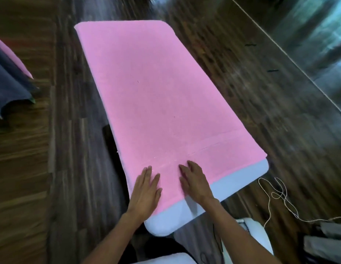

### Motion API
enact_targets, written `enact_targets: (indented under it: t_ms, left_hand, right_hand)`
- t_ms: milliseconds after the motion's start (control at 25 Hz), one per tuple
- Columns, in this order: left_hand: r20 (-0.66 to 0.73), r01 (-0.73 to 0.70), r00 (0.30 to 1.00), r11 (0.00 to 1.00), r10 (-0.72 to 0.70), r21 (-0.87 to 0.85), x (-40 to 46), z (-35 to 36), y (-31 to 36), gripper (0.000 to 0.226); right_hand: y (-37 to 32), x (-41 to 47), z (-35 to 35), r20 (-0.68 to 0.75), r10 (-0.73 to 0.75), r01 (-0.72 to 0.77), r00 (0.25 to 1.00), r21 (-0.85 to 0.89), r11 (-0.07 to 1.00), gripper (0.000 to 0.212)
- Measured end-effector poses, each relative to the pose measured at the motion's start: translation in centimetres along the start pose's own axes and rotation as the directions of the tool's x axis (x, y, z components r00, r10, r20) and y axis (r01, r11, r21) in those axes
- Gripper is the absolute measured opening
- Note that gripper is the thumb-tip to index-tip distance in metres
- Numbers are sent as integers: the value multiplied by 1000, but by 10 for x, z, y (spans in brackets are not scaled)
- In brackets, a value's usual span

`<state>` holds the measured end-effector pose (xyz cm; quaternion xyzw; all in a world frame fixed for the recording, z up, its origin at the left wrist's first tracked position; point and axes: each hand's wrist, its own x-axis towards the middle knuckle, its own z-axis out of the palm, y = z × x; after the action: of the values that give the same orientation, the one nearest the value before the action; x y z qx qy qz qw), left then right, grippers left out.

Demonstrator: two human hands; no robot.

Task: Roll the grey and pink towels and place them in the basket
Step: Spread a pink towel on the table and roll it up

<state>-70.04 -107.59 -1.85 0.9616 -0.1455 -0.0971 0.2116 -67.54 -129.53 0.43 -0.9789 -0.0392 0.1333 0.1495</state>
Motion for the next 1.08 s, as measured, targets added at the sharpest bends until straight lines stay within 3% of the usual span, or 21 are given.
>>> enact_targets:
  t_ms: [200,320,480,560,640,720,840,960,1080]
  left_hand:
    - [-137,17,991,997,-8,71,-20,43,44,58]
    - [-243,159,958,987,-150,18,-26,52,53,58]
    - [-400,349,862,937,-313,20,-53,61,81,49]
    - [-385,344,871,938,-305,34,-69,59,87,45]
    - [-286,368,896,928,-340,48,-75,50,87,61]
    - [-239,445,874,895,-424,40,-72,47,89,74]
    - [-315,504,827,862,-465,49,-61,46,98,46]
    - [-362,505,813,862,-456,47,-59,46,109,35]
    - [-333,532,804,846,-493,34,-64,44,120,48]
  right_hand:
    - [111,-13,-25,-52,-89,86,995,-62,994,42]
    - [185,-8,-49,-69,-131,129,989,-45,991,36]
    - [266,5,-86,-53,-256,254,965,-34,967,36]
    - [291,12,-94,-71,-286,283,956,-48,958,38]
    - [312,18,-98,-64,-287,285,956,-41,958,44]
    - [328,21,-102,-41,-266,266,963,-12,964,48]
    - [336,26,-109,-64,-261,262,963,21,965,44]
    - [336,26,-110,-60,-270,273,961,53,961,42]
    - [343,28,-110,-40,-271,274,962,88,958,35]
